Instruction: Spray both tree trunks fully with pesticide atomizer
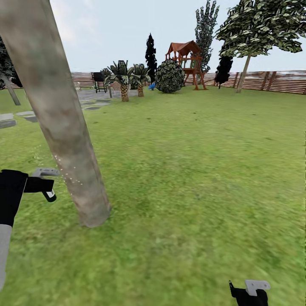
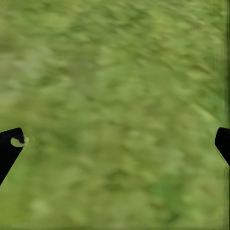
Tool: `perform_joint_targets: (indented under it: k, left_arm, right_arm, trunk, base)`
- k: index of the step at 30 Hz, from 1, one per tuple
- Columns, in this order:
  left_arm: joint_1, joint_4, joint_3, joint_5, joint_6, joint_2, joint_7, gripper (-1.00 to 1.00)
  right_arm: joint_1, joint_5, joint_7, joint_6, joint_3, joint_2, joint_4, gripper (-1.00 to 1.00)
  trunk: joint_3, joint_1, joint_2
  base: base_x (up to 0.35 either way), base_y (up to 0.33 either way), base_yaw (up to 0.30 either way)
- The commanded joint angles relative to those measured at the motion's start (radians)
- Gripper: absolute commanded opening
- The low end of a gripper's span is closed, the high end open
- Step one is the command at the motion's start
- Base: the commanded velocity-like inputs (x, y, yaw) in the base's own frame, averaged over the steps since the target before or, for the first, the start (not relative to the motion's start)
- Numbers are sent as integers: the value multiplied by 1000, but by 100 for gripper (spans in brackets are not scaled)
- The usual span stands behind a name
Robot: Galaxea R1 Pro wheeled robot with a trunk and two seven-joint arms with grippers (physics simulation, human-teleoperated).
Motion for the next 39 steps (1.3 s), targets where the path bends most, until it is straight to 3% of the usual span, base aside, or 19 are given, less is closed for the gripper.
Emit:
perform_joint_targets:
  k: [1, 7, 22, 31, 33, 34, 36, 39]
  left_arm:
    - [-1, -1, 2, -10, 3, 0, -11, -100]
    - [-1, -1, 4, -10, 4, 0, -11, -100]
    - [4, 8, 1, -11, 0, -6, -7, -100]
    - [73, 18, 0, -6, -8, -12, -5, -100]
    - [117, 22, -1, -5, -11, -22, -4, -100]
    - [137, 32, 0, -9, -13, -42, -2, -100]
    - [150, 53, 2, -11, -15, -61, 0, -100]
    - [155, 96, 2, -11, -17, -67, 1, -100]
  right_arm:
    - [-1, 5, 6, -4, -8, 0, 1, 100]
    - [-1, 5, 6, -4, -8, 1, 1, 100]
    - [-1, 5, 6, -4, -8, 2, 0, 100]
    - [-1, 5, 6, -4, -8, 2, 0, 100]
    - [-1, 5, 6, -4, -8, 2, 0, 100]
    - [-1, 5, 6, -4, -8, 2, 0, 100]
    - [-1, 5, 6, -4, -8, 2, 0, 100]
    - [-1, 5, 6, -4, -8, 2, 0, 100]
  trunk:
    - [-1, 0, 0]
    - [-1, 0, 0]
    - [-1, 0, 0]
    - [-1, 0, 0]
    - [-1, 0, 0]
    - [-1, 0, 0]
    - [-1, 0, 0]
    - [-1, 0, 0]
  base:
    - [55, -263, 0]
    - [35, -269, 29]
    - [-168, -227, 231]
    - [206, -211, 6]
    - [241, -186, 0]
    - [241, -186, 0]
    - [241, -186, 63]
    - [241, -186, 225]
